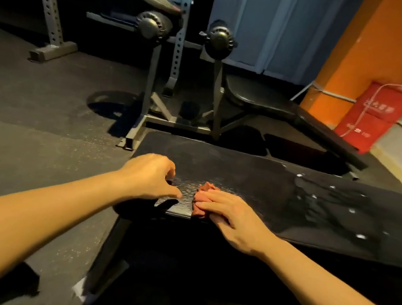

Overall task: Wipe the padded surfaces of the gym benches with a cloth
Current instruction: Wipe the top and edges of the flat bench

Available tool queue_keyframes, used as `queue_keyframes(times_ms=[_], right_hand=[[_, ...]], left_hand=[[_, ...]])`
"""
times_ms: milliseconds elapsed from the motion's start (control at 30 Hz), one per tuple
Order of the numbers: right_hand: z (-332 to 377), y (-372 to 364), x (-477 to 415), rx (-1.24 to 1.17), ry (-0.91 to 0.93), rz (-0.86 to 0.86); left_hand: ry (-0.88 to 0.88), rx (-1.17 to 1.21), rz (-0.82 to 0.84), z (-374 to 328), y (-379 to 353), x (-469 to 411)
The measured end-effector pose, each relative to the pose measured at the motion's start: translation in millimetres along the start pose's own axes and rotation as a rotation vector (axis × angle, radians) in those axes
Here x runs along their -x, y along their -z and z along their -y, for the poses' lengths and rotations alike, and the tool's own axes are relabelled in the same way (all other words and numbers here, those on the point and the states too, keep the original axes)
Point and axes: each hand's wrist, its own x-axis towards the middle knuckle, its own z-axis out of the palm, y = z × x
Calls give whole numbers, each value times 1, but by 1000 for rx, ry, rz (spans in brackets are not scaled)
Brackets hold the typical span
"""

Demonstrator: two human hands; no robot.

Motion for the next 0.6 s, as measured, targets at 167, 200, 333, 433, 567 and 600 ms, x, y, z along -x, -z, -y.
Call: queue_keyframes(times_ms=[167,200,333,433,567,600], right_hand=[[-67,19,78,282,-535,-340],[-70,18,83,339,-641,-392],[-26,-8,60,222,-414,-428],[-8,-9,57,156,-181,-228],[-33,13,85,138,-375,-321],[-36,19,93,96,-501,-370]], left_hand=[[-128,-58,88,-48,-13,-9],[-130,-45,89,-56,-13,-10],[-144,-91,148,-89,-10,-23],[-164,-193,177,-105,-12,-34],[-234,-88,259,-116,-18,-44],[-252,-25,265,-121,-19,-48]])
